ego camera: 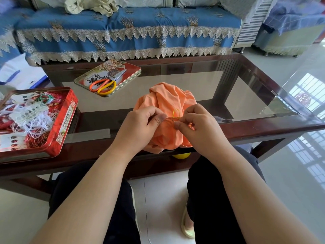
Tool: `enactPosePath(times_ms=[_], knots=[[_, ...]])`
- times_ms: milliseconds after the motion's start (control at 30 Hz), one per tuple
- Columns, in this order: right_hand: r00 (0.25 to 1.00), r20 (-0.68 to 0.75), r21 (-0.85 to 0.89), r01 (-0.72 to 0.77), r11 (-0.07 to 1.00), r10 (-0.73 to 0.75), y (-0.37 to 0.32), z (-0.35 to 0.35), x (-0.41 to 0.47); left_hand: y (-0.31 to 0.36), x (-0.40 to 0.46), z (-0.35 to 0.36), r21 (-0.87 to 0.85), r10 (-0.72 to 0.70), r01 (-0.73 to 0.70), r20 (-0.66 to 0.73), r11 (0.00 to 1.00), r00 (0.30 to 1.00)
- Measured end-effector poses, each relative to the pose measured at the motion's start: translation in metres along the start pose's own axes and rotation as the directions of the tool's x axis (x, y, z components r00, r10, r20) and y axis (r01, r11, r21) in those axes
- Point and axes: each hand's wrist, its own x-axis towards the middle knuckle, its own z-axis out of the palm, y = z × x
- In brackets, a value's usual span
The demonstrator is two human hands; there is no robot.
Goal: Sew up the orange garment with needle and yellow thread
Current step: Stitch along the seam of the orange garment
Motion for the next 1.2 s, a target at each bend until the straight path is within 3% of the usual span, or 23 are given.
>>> enactPosePath(times_ms=[367,600,867,1067,1200], knots=[[0.979,-0.093,0.147,-0.167,0.975,0.182,-0.006,0.019,-0.001,0.004,-0.003,0.009,0.19,0.292,-0.285,-0.01,0.939,0.956],[0.979,-0.106,0.253,-0.144,0.957,0.175,-0.007,0.024,-0.003,0.004,-0.004,0.014,0.042,0.204,-0.201,-0.093,0.979,0.975],[0.976,0.147,0.328,-0.2,0.923,0.159,-0.007,0.014,-0.011,0.0,-0.003,0.013,0.07,0.155,-0.146,-0.155,0.987,0.976],[0.956,0.239,0.332,-0.245,0.911,0.17,-0.011,0.011,-0.011,0.0,-0.004,0.013,0.057,0.149,-0.141,-0.174,0.988,0.973],[0.962,0.226,0.312,-0.22,0.924,0.152,-0.01,0.014,-0.011,0.0,-0.004,0.012,0.047,0.13,-0.124,-0.174,0.991,0.976]])
